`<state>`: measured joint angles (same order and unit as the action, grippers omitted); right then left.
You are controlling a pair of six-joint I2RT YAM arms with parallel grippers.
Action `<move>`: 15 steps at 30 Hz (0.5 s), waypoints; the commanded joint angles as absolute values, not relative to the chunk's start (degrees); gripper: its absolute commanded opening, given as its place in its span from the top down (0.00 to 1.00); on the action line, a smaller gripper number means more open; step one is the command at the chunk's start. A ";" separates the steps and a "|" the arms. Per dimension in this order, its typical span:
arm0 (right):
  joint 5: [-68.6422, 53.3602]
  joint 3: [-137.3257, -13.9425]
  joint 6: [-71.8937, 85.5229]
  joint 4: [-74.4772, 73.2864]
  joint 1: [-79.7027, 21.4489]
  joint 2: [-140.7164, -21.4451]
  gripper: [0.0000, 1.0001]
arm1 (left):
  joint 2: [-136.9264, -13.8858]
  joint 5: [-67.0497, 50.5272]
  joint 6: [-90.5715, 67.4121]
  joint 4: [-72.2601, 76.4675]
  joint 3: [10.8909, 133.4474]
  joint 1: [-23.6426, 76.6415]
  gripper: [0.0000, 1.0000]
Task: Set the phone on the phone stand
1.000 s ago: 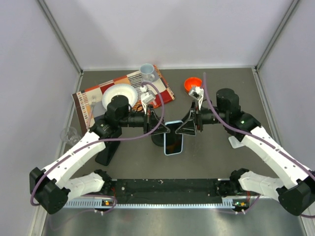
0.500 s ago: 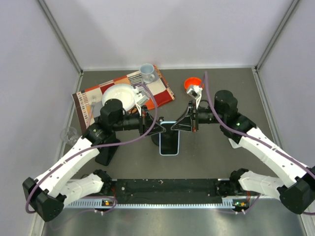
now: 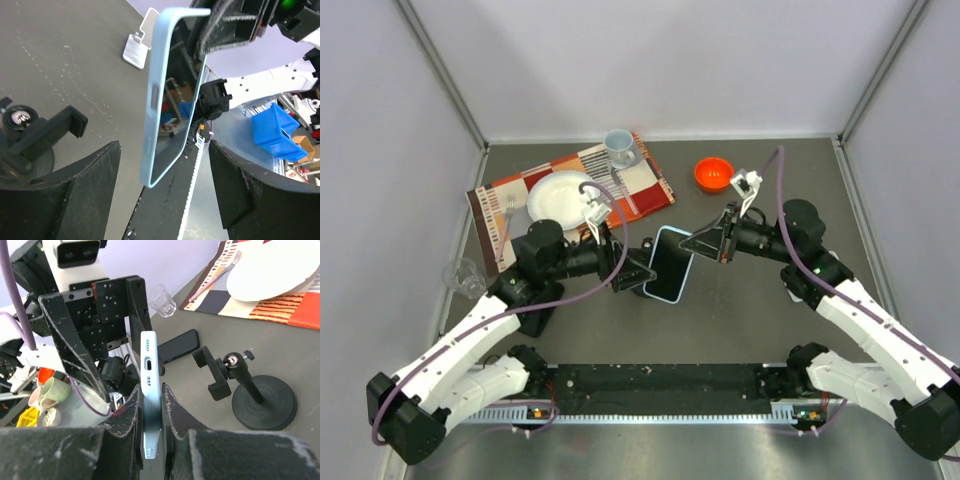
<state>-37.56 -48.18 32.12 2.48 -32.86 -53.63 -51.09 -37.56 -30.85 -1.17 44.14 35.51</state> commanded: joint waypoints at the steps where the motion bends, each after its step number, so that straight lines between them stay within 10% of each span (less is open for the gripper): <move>1: -38.23 -46.85 36.82 12.47 -31.03 -50.45 1.00 | -48.43 -40.34 -33.75 6.50 40.88 35.33 0.24; 15: -38.67 -48.34 38.41 18.10 -31.03 -50.54 1.00 | -55.28 -51.41 -38.93 18.36 38.15 35.33 0.51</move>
<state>-37.98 -45.43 36.75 10.46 -31.33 -51.86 -54.76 -46.17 -35.97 8.67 39.55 35.48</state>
